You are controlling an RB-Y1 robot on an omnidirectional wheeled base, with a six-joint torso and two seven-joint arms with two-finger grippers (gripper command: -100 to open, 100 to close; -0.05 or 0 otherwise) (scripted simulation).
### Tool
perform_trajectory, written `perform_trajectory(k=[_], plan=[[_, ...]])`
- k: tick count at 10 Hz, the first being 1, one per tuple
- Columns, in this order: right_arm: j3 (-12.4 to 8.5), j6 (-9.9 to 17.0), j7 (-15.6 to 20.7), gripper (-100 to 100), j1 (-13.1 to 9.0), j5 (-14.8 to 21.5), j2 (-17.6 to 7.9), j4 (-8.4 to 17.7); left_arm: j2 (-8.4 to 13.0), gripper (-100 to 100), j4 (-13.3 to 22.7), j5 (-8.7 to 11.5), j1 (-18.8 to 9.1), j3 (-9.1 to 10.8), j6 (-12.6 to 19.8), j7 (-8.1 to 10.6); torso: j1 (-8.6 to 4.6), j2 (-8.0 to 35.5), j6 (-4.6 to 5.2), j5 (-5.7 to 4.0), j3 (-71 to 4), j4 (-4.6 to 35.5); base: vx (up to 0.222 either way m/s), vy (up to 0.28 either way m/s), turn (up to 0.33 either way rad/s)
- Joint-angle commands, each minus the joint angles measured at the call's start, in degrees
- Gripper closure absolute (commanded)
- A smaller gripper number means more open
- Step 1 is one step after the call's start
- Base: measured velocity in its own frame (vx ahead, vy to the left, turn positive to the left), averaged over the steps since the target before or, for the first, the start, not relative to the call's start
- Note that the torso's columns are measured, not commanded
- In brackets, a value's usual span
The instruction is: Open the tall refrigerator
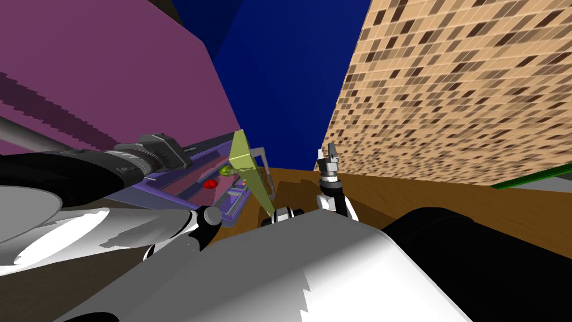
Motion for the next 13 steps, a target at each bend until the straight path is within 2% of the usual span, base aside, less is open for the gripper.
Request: perform_trajectory(k=[1,2,3,4,5,8,11,13], plan=[[0.0,0.0,0.0,0,0.0,0.0,0.0,0.0,1.5,100,-0.7,-1.0,-0.2,1.28,1.0,0.31,0.03,0.0,0.0,0.0,0.0,0.0,0.058,-0.279,0.052],[0.0,0.0,0.0,0,0.0,0.0,0.0,0.0,2.4,100,-0.9,-1.5,-0.2,2.14,1.3,0.35,0.3,0.2,0.01,0.07,0.1,0.1,-0.006,-0.316,0.05],[0.0,0.0,0.0,0,0.0,0.0,0.0,0.0,2.0,100,-0.6,-1.2,-0.3,1.79,1.1,0.28,0.15,0.4,-0.01,0.06,0.3,0.1,-0.004,-0.163,0.024],[0.0,0.0,0.0,0,0.0,0.0,0.0,0.0,2.0,-100,1.8,-1.2,-0.1,1.72,-1.7,0.22,0.58,0.4,-0.01,0.14,0.2,0.1,-0.003,-0.014,-0.009],[0.0,0.0,0.0,0,0.0,0.0,0.0,0.0,2.0,-100,1.8,-1.2,-0.1,1.72,-1.8,0.22,0.84,0.2,-0.02,0.26,0.2,0.1,-0.007,0.017,-0.002],[0.0,0.0,0.0,0,0.0,0.0,0.0,0.0,1.6,-100,5.9,-1.1,0.2,1.21,-6.6,0.07,0.19,0.1,0.0,0.05,0.1,0.0,-0.008,0.067,-0.006],[0.0,0.0,0.0,0,0.0,0.0,0.0,0.0,0.7,-100,8.3,-0.5,0.7,0.18,-9.5,-0.32,0.08,0.2,0.0,0.02,0.1,0.1,-0.022,0.123,-0.017],[-0.1,0.0,0.0,0,0.0,0.0,-0.1,0.0,-0.1,-100,8.6,0.1,1.0,-0.61,-9.7,-0.67,0.48,0.3,-0.02,0.15,0.2,0.1,-0.064,0.264,-0.038]])
